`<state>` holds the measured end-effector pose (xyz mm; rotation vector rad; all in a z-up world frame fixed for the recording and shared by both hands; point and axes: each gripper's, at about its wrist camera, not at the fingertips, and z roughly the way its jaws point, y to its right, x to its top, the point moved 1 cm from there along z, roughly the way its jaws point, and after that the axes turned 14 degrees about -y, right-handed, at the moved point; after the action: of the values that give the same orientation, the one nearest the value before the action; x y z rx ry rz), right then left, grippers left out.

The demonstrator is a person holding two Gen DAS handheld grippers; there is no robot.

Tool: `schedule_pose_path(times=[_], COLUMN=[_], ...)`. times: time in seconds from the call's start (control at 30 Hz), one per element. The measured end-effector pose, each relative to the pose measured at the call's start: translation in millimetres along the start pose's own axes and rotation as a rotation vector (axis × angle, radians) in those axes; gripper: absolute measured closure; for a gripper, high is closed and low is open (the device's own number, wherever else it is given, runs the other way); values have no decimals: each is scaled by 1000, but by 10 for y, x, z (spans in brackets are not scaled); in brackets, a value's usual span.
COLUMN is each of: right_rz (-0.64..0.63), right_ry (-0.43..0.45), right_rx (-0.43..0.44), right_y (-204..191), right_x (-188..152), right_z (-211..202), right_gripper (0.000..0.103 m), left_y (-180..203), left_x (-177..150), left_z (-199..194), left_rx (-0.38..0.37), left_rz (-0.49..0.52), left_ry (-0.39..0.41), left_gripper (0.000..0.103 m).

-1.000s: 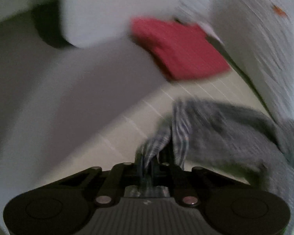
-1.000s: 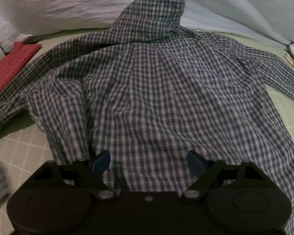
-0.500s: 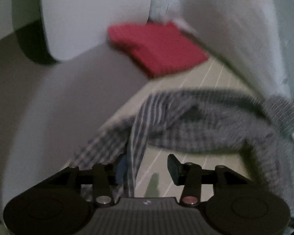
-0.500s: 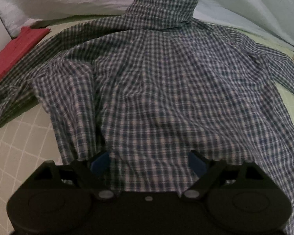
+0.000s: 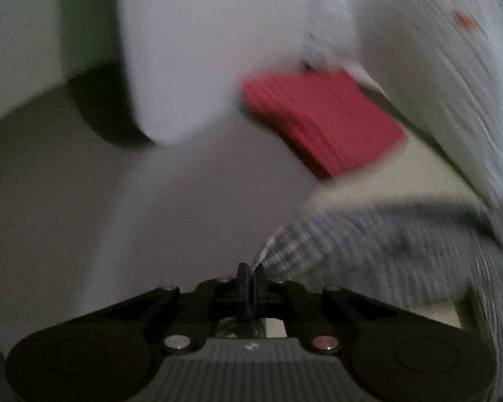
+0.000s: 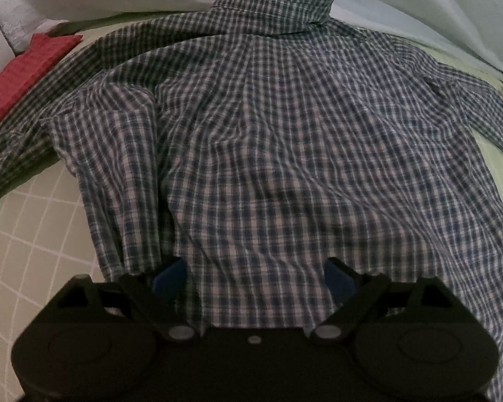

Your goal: Fold clothes

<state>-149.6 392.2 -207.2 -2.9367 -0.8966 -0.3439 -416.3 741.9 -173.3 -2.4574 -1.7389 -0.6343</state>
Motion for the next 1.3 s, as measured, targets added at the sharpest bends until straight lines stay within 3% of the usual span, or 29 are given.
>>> schedule_pose_path(times=[0.07,0.17,0.23,0.3,0.4,0.5,0.73,0.97,1.1,1.3], right_rz=[-1,-9,-15,-16,-6,5,6,-33,-30,-4], right_ry=[0,-1,-1,-1,-5,-7,-12,-14,-19,-13], right_rx=[5,-2,-9,-15,-15,-11,2,-3,9,16], right_y=[-3,-20,-32,-38,-37,-39,-89,-174,-172,-167], right_x=[3,18,20,20,25,32,74,137,158,147], right_z=[10,9,5,2,8,13,47,52,59,56], right_gripper=[9,8,8,7,5,4,1,0,0,0], left_y=[-183,-223,-199,-234,-334,-425,-576,-373,-256,-360], left_x=[191,333,323,285,173,39,-2,375,601,301], left_z=[-39,-61,-86,-95,-89,-122,-39,5,-70,-153], left_rx=[9,70,145,162,136,149,107,107,145,156], left_rz=[-61,-71,-62,-76,-135,-171,-251,-182,-150,-323], left_ry=[47,102,140,147,118,107,104,175,235,187], left_gripper=[97,88,70,50,43,28,27,27,26,19])
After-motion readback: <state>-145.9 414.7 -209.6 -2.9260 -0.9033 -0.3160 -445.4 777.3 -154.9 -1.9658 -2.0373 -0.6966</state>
